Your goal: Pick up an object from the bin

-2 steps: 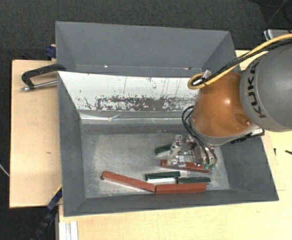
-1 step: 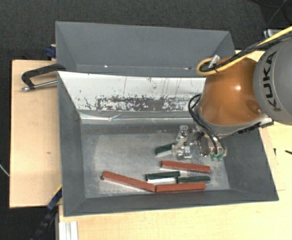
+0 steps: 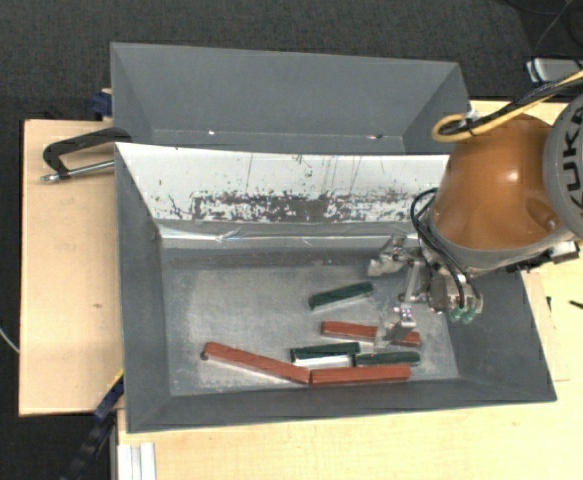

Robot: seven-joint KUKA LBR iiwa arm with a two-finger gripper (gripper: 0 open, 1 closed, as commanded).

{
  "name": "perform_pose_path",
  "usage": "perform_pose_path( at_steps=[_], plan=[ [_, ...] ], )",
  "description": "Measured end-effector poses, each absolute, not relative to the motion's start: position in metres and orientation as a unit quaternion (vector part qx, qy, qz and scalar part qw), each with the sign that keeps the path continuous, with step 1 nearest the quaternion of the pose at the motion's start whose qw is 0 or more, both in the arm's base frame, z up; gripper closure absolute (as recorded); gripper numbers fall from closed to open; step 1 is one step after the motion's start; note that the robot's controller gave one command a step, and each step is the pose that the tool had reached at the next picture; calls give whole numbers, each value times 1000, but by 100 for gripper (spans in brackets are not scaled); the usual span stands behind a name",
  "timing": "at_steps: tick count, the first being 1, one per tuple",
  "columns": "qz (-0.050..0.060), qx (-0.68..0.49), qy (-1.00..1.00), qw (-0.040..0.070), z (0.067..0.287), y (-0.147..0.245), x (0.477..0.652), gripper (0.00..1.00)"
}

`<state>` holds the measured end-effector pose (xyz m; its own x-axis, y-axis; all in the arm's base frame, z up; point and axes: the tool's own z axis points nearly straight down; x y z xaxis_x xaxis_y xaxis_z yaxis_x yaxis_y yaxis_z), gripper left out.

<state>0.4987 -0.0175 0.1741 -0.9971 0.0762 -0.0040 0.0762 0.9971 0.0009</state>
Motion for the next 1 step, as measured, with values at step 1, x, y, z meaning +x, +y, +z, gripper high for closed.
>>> perform_pose_path(
  at_steps=[1],
  plan=[
    [0,38,999,2,174,-17,499,0]
  ],
)
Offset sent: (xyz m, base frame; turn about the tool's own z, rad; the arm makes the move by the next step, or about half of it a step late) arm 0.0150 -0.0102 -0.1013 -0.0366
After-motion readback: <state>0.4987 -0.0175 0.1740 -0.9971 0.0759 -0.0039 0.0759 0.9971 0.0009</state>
